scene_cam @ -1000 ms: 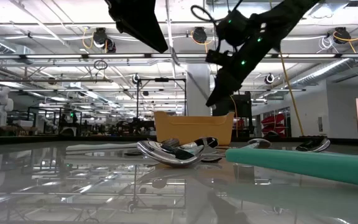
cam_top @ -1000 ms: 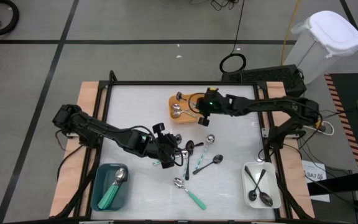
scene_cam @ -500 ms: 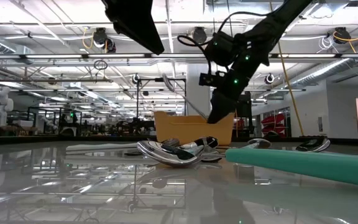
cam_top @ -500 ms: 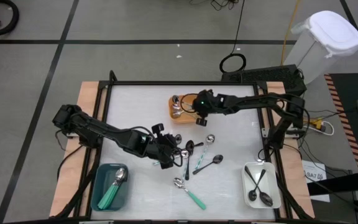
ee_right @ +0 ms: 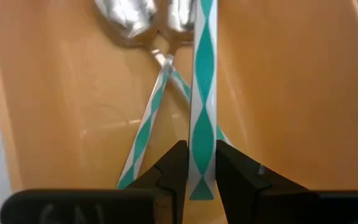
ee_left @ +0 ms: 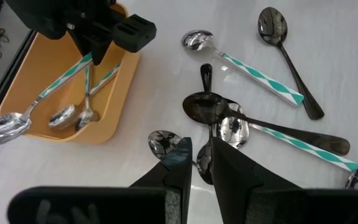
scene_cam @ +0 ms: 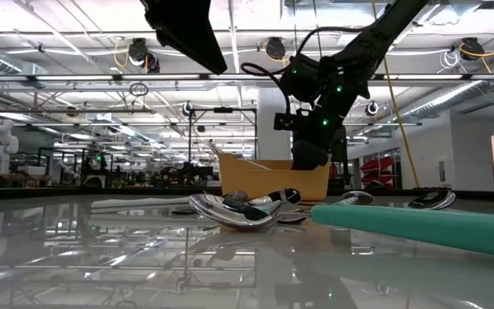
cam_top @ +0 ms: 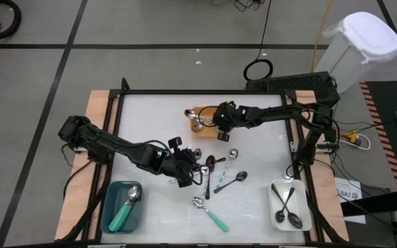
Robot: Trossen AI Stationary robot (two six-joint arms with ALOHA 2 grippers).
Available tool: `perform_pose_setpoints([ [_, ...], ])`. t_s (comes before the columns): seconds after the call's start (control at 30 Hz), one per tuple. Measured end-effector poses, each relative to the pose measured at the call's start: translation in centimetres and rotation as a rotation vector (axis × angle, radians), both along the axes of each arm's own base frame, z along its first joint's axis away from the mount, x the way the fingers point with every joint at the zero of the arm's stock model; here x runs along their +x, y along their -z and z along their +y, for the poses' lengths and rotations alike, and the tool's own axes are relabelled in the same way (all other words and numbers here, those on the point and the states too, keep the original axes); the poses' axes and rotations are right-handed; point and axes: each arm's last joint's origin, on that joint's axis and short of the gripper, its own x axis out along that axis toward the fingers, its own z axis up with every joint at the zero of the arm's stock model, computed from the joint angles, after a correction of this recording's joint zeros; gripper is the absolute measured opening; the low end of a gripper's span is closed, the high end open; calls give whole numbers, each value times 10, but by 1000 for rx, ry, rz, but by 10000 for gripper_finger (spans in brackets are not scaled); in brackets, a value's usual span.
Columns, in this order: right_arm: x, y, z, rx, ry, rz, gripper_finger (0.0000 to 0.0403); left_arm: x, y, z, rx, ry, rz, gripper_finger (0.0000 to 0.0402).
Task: Sort silverware by color (type)
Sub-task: Put the white patterned spoon into the yellow bin, then put the black spoon into the white bin
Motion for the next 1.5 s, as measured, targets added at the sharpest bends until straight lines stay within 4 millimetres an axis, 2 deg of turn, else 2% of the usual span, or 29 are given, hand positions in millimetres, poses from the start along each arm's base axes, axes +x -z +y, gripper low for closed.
perform_pose_setpoints([
  [0.37, -1, -2, -2, -67, 45, 20, 72, 0, 0, 0, -2, -3, -1, 63],
  [0.6, -4, -2, -1, -50, 40, 59, 72, 0, 0, 0, -2, -3, 0, 63],
  [0.87, -2, -17, -1, 2, 71, 141, 65, 0, 0, 0, -1, -2, 0, 63],
  [1.07, 1, -28, -2, 25, 96, 165, 81, 0, 0, 0, -2, -4, 1, 63],
  [1.5, -3, -30, 1, 53, 107, 222, 86, 0, 0, 0, -2, -4, 2, 63],
])
